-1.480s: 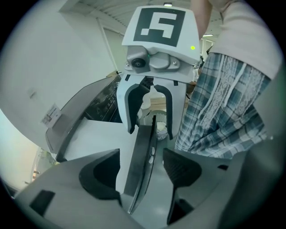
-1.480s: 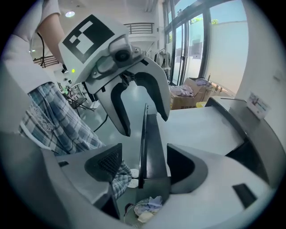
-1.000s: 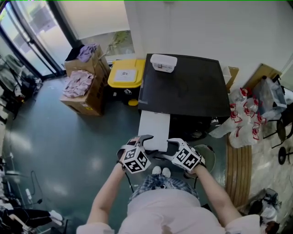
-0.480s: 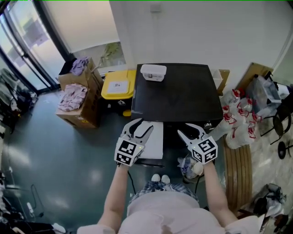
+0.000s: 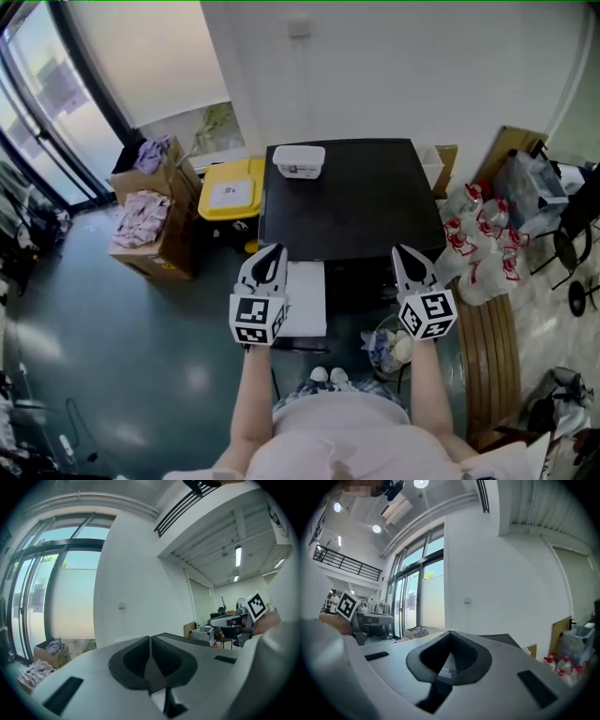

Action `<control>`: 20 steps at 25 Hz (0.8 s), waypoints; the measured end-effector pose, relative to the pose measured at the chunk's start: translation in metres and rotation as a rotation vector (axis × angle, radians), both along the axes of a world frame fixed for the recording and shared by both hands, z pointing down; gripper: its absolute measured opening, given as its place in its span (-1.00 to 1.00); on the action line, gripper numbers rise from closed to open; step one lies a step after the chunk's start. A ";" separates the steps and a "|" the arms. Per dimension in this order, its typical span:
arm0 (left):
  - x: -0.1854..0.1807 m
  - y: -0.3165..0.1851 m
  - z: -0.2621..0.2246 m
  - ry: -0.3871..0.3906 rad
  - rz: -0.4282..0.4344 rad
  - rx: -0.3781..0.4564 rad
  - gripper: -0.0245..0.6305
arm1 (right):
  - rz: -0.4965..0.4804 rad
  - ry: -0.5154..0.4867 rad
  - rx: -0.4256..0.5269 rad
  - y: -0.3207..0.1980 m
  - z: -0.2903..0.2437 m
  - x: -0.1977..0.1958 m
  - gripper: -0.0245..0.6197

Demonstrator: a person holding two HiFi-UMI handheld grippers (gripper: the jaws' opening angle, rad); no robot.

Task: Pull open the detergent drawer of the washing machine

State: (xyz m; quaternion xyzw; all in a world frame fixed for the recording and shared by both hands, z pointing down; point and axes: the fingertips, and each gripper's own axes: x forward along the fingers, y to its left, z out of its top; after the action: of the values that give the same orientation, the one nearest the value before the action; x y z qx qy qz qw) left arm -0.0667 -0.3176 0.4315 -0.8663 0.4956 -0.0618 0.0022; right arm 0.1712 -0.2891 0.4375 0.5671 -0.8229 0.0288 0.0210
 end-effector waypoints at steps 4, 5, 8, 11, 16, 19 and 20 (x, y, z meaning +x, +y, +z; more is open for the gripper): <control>-0.001 0.001 0.005 0.018 -0.016 -0.011 -0.84 | 0.048 -0.010 0.017 0.002 -0.003 0.014 -0.87; -0.002 0.000 0.007 0.018 -0.021 -0.016 -0.84 | 0.058 -0.018 0.020 0.002 -0.003 0.018 -0.87; -0.004 -0.003 0.013 0.028 -0.029 -0.033 -0.85 | 0.079 -0.029 0.037 0.001 -0.004 0.028 -0.87; -0.003 -0.003 0.017 0.035 -0.027 -0.043 -0.85 | 0.103 -0.018 0.050 0.001 -0.004 0.035 -0.88; 0.000 -0.006 0.018 0.027 -0.022 -0.050 -0.85 | 0.147 0.011 0.047 -0.002 -0.004 0.043 -0.88; -0.001 -0.009 0.016 0.026 -0.018 -0.052 -0.85 | 0.144 0.014 0.040 -0.005 -0.003 0.042 -0.88; -0.001 -0.010 0.017 0.026 -0.017 -0.053 -0.85 | 0.143 0.014 0.038 -0.006 -0.002 0.041 -0.88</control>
State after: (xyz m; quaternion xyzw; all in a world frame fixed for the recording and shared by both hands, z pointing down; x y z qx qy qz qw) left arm -0.0678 -0.3273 0.4483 -0.8626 0.5012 -0.0636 -0.0276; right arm 0.2121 -0.2953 0.4351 0.6249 -0.7805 0.0106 0.0139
